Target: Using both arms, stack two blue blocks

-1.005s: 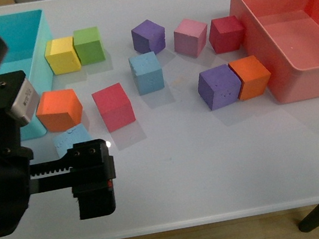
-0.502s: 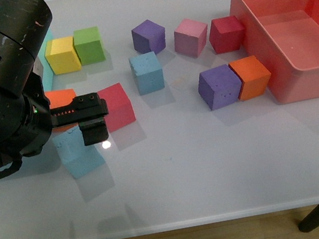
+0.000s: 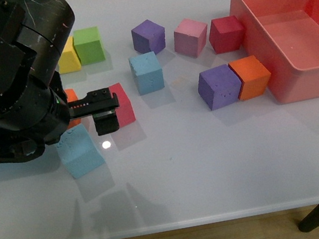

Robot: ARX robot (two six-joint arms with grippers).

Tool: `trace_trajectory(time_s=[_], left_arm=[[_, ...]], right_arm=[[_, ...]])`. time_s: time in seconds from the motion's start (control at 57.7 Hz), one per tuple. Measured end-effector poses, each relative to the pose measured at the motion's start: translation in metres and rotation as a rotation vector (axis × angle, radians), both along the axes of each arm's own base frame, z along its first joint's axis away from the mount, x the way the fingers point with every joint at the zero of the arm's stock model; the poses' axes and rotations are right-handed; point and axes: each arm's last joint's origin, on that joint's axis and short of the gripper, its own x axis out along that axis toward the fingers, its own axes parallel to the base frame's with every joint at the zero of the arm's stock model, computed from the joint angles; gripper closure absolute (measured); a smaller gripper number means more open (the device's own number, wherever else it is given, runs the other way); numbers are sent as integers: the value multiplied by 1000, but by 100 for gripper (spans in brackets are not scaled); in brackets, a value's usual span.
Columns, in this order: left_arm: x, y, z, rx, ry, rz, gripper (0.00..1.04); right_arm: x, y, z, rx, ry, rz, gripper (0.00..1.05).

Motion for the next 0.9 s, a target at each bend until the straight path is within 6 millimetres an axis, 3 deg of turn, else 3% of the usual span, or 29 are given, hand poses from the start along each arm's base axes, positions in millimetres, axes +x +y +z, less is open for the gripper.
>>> trace_trajectory(time_s=[0.901], left_arm=[[15,1,-36,24,39,9,9]], right_arm=[[0,0,0,0,0,0,9]])
